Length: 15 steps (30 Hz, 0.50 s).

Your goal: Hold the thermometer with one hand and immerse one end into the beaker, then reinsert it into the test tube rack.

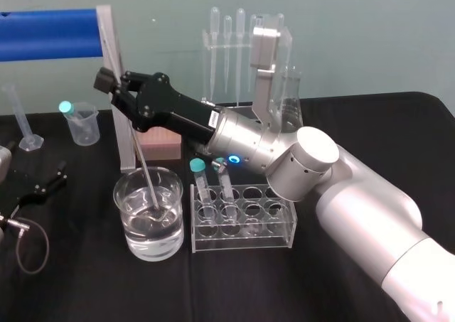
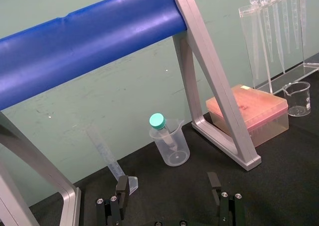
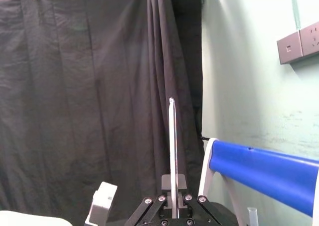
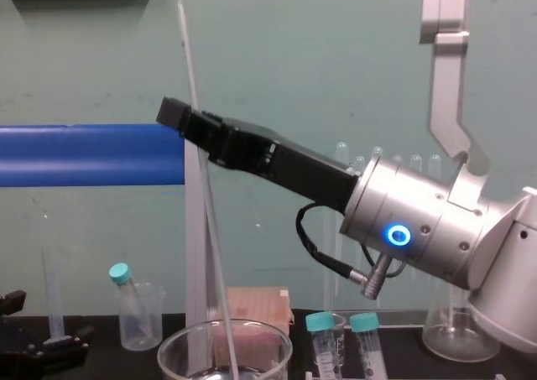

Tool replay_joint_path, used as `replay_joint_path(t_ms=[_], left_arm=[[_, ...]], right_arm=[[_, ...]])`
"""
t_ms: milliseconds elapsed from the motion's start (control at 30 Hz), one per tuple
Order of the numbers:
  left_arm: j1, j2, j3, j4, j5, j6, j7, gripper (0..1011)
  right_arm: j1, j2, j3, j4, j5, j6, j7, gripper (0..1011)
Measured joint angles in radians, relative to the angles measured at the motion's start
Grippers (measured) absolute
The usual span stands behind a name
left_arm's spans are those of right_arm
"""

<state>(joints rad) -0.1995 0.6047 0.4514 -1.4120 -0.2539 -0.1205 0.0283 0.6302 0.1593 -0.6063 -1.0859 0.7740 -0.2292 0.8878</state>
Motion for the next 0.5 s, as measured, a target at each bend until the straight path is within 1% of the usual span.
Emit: replay_joint_path(t_ms=[67, 500], left_arm=[[0.000, 0.000, 0.000, 0.000, 0.000, 0.000, 0.000, 1008], [0.000, 0.000, 0.000, 0.000, 0.000, 0.000, 0.000, 1008]], right_arm=[[0.001, -0.007, -0.001, 0.017, -0.006, -0.004, 0.005, 55], [0.002, -0.030, 0.006, 0.069, -0.020, -0.019, 0.024, 55]])
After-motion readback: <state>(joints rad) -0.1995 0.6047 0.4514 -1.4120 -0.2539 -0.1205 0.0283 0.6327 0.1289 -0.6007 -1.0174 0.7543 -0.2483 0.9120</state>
